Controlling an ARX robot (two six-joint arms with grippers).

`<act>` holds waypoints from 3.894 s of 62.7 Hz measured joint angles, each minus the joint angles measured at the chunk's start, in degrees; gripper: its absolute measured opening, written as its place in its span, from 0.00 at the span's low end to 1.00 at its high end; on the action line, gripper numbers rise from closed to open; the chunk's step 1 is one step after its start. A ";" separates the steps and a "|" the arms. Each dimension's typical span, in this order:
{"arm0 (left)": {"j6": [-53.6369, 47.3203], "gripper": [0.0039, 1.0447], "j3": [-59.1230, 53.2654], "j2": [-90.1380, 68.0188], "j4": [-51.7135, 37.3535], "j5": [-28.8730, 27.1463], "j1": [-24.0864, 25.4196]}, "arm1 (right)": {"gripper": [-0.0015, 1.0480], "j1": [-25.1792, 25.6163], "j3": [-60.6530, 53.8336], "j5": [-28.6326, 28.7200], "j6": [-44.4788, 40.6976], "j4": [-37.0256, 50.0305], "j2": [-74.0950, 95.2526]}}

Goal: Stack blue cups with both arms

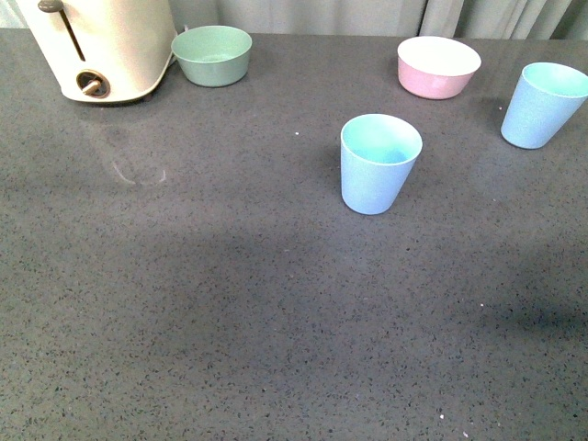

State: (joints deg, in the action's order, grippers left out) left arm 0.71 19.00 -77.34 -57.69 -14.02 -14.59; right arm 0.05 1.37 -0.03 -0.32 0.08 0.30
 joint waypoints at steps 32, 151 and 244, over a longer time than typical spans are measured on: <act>-0.11 0.01 -15.23 18.78 4.04 8.15 8.55 | 0.91 0.00 0.00 0.04 0.00 0.00 0.02; -0.24 0.01 -18.12 76.98 57.61 14.01 14.36 | 0.91 0.00 0.00 0.02 0.00 0.00 0.02; -0.33 0.92 -18.12 77.00 57.61 14.01 14.36 | 0.91 7.39 68.57 15.06 -45.86 -8.02 107.38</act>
State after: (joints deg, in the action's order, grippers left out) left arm 0.38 0.89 -0.34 -0.08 -0.01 -0.23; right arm 7.44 69.93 15.03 -46.17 -7.94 107.68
